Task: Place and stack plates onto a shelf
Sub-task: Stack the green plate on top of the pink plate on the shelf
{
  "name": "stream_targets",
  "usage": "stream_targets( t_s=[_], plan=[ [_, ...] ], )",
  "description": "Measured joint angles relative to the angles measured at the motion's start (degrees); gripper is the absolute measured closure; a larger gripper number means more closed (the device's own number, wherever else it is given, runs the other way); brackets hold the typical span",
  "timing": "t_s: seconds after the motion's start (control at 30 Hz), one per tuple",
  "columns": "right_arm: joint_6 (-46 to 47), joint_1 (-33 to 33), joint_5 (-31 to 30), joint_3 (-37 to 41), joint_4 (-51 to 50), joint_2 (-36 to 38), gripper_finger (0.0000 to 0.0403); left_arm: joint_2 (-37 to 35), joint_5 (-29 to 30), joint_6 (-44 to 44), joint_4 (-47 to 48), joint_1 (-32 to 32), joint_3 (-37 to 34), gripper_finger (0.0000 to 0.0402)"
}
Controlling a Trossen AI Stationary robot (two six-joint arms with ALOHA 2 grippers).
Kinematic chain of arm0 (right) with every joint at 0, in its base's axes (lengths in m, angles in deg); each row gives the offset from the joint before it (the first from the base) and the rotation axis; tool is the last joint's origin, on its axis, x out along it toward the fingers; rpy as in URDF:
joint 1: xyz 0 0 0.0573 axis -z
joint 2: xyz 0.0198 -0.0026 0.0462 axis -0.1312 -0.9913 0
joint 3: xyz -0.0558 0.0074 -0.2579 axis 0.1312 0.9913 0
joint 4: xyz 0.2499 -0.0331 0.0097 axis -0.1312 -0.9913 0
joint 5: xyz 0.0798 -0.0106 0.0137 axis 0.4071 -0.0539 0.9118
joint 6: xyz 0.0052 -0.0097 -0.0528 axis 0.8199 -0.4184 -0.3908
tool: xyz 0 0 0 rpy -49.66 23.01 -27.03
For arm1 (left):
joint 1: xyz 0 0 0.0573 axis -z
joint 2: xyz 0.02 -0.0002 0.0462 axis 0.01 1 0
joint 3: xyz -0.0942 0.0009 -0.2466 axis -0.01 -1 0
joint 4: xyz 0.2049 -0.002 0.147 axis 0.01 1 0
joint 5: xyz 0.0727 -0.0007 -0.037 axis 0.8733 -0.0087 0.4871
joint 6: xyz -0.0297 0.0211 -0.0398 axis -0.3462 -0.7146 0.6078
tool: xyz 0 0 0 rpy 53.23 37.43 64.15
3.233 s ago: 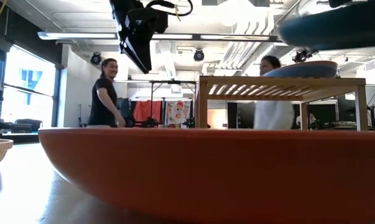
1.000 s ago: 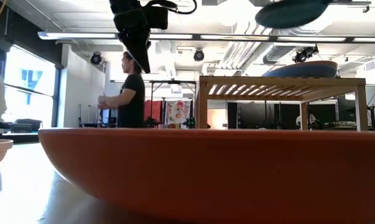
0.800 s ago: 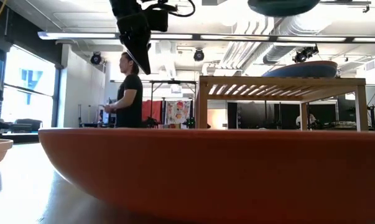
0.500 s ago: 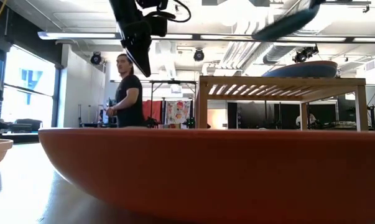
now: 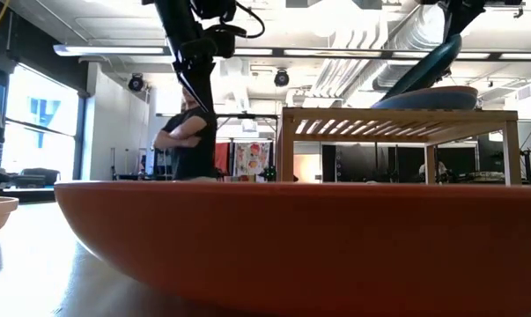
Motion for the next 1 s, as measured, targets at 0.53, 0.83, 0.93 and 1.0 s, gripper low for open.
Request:
stream_targets(
  t_s=[0.53, 0.83, 0.93, 1.0],
  plan=[
    [7.8, 0.0, 4.3, 10.4, -3.1, -0.5, 0.0403, 0.0, 0.0, 0.0, 0.0, 0.0, 0.0, 0.0286],
    [8.6, 0.0, 6.3, 14.3, -2.7, -0.5, 0.0396, 0.0, 0.0, 0.1, -0.2, 0.0, 0.0, 0.0286],
    [8.6, 0.0, 6.5, 14.7, -2.5, -0.6, 0.0379, 0.0, 0.0, 0.1, -1.1, 0.0, 0.0, 0.0286],
    [8.6, 0.0, 6.5, 14.7, -2.3, -0.6, 0.0362, 0.0, 0.0, 0.1, -1.3, 0.0, 0.0, 0.0286]
  ],
)
